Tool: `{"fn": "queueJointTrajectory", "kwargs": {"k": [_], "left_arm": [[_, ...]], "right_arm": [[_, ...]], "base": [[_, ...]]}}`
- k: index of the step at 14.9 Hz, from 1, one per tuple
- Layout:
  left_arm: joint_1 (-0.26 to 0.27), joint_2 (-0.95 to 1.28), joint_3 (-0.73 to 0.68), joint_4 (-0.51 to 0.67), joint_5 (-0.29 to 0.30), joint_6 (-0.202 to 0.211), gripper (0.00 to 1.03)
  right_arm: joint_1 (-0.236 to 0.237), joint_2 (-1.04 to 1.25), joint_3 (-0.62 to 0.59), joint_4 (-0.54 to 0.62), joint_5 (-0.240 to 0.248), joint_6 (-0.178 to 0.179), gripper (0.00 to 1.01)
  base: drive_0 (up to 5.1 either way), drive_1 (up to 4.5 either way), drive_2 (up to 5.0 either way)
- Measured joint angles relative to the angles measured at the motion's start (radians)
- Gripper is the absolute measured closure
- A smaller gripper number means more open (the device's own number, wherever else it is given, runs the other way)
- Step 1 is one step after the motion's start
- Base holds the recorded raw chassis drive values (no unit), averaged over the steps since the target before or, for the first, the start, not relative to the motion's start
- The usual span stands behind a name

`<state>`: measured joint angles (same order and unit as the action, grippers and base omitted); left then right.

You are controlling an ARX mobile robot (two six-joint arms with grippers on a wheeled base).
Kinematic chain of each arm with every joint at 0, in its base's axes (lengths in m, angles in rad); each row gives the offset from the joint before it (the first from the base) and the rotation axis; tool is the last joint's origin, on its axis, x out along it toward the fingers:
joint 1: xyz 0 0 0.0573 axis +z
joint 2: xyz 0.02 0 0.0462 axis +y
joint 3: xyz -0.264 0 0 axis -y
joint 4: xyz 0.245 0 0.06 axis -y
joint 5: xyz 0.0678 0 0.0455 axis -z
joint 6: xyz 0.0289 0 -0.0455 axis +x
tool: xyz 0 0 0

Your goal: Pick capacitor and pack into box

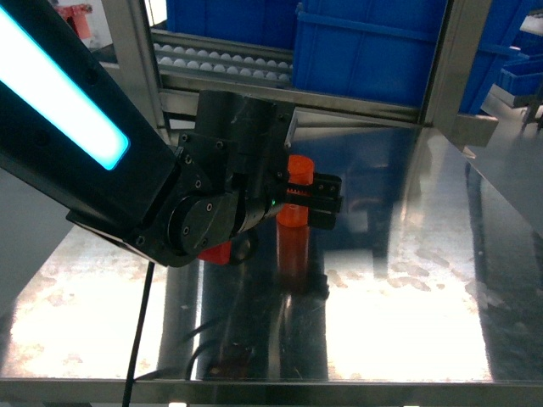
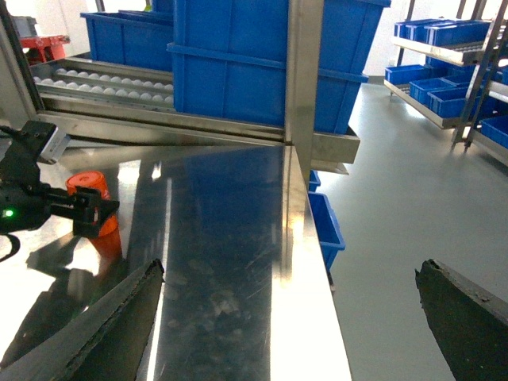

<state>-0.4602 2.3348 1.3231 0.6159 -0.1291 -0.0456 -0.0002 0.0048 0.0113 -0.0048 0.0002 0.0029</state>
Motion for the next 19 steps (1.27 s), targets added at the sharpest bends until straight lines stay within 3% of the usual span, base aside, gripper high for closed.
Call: {"fn": "queueJointTrajectory", "kwargs": {"k": [6,10,13,16,19], "left_arm": [[0.005,0.018,0.043,-0.026,-0.013,-0.005,0.57],[0.009,-0.029,-0.025,-0.016,-0.069,-0.032,0.58],[0.044,-0.177,-0.171,0.072,-0.145,-0.051,0.58],[0.1,-0.457,-0.377,0.192,-0.237,-0.013,0.58],[0.116,-0.765,-0.616,0.222,-0.327,0.034,0.58]], "right_arm": [[0.0,0.0,0.0,0.0,0.0,0.0,0.03],[0.0,0.0,0.0,0.0,0.0,0.0,0.03],[0.0,0.0,0.0,0.0,0.0,0.0,0.03],[0.0,0.0,0.0,0.0,0.0,0.0,0.03],[0.0,0.0,0.0,0.0,0.0,0.0,0.03]], "base": [[0.0,0.0,0.0],[0.0,0.0,0.0],[0.0,0.0,0.0],[0.0,0.0,0.0],[0.0,0.0,0.0]]}}
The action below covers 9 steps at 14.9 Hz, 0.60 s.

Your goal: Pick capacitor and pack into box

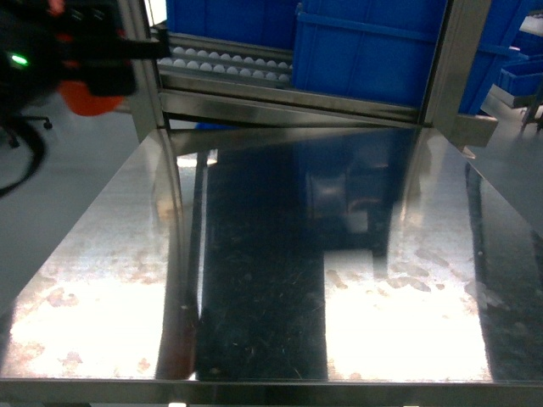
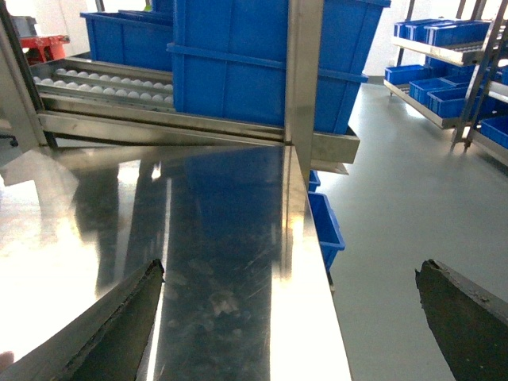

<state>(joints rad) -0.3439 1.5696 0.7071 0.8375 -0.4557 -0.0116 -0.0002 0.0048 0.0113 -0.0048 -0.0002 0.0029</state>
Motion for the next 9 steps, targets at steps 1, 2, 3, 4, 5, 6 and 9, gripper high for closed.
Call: {"fn": "queueJointTrajectory", "kwargs": {"k": [1,2,3,4,5,6,9], "left_arm": [[-0.003,-0.229,-0.118,-0.034,-0.071,0.026,0.58],[-0.011,-0.516,-0.214,-0.129,-0.152,0.054,0.58],[-0.012,-0.543,-0.212,-0.115,-0.155,0.058,0.58],[-0.013,-0.54,-0.212,-0.122,-0.154,0.065,0.58],[-0.013,-0.525,-0.212,-0.132,-0.154,0.065,0.58],[-0.013,-0.521,-0.212,-0.132,-0.154,0.065,0.58],[0.082,-0.662,-0.284,-0.34,0.152,0.033,0.58]], "right_arm": [[0.0,0.0,0.0,0.0,0.0,0.0,0.03],[0.0,0.0,0.0,0.0,0.0,0.0,0.03],[0.0,0.0,0.0,0.0,0.0,0.0,0.03],[0.0,0.0,0.0,0.0,0.0,0.0,0.03],[0.0,0.0,0.0,0.0,0.0,0.0,0.03],[0.0,0.0,0.0,0.0,0.0,0.0,0.03],[0.0,0.0,0.0,0.0,0.0,0.0,0.03]], "base": [[0.0,0.0,0.0],[0.0,0.0,0.0],[0.0,0.0,0.0],[0.0,0.0,0.0],[0.0,0.0,0.0],[0.0,0.0,0.0],[0.0,0.0,0.0]]}}
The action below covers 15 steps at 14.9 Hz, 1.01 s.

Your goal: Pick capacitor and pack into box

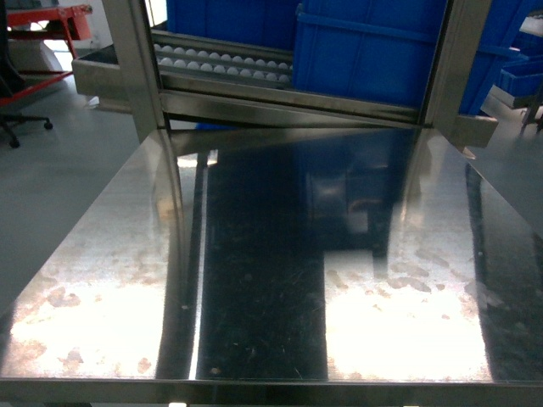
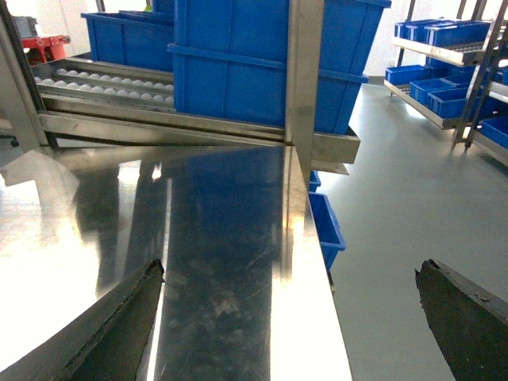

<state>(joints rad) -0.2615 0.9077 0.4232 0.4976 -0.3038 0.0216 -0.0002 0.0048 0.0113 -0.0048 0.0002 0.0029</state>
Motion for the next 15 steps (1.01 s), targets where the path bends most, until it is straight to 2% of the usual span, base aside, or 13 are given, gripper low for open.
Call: {"fn": "queueJointTrajectory", "kwargs": {"k": [2,10,11,12,15], "left_arm": [[0.067,-0.087,-0.129,0.013,0.105,-0.015,0.58],[0.183,-0.302,-0.303,-0.025,0.23,-0.015,0.58],[0.256,-0.34,-0.32,-0.039,0.297,-0.015,0.59],[0.269,-0.365,-0.332,-0.054,0.286,-0.018,0.59],[0.259,-0.444,-0.364,-0.104,0.304,-0.018,0.59]], "right_arm": [[0.0,0.0,0.0,0.0,0.0,0.0,0.03],[0.0,0.0,0.0,0.0,0.0,0.0,0.03],[0.0,0.0,0.0,0.001,-0.001,0.0,0.03],[0.0,0.0,0.0,0.0,0.0,0.0,0.03],[0.0,0.0,0.0,0.0,0.0,0.0,0.03]], "base": [[0.0,0.0,0.0],[0.0,0.0,0.0],[0.0,0.0,0.0],[0.0,0.0,0.0],[0.0,0.0,0.0]]}}
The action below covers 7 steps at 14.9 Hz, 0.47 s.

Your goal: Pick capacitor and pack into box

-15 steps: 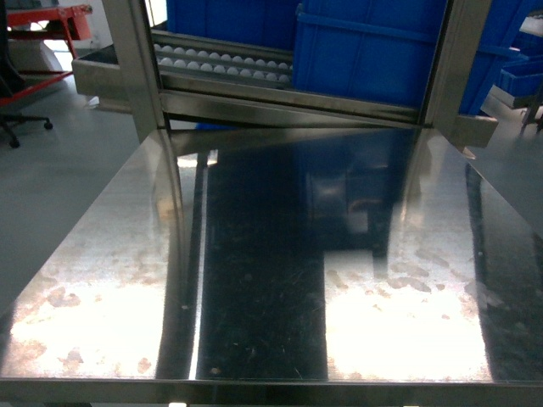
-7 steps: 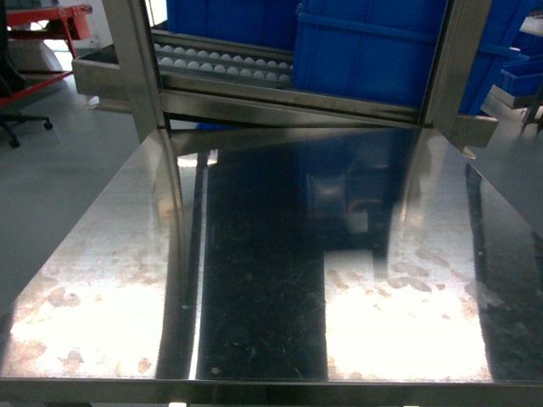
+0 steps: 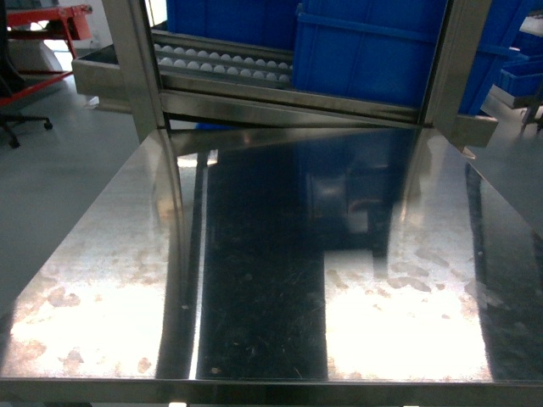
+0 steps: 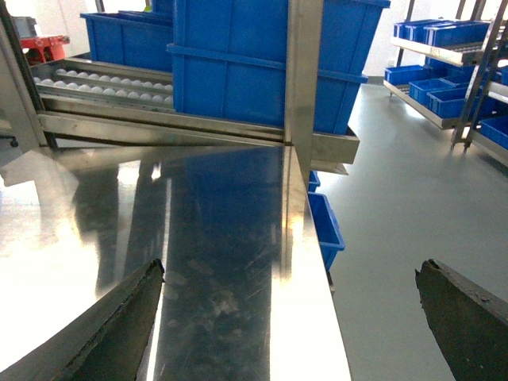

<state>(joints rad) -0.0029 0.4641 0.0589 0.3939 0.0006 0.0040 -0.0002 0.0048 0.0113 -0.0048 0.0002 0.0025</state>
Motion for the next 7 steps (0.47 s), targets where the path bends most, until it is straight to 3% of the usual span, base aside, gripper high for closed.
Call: {"fn": "queueJointTrajectory", "kwargs": {"k": [7], "left_arm": [[0.001,-0.151,-0.046,-0.089,-0.001,0.0,0.59]], "right_arm": [[0.0,0.0,0.0,0.0,0.0,0.0,0.03]], "base": [[0.0,0.0,0.0]]}}
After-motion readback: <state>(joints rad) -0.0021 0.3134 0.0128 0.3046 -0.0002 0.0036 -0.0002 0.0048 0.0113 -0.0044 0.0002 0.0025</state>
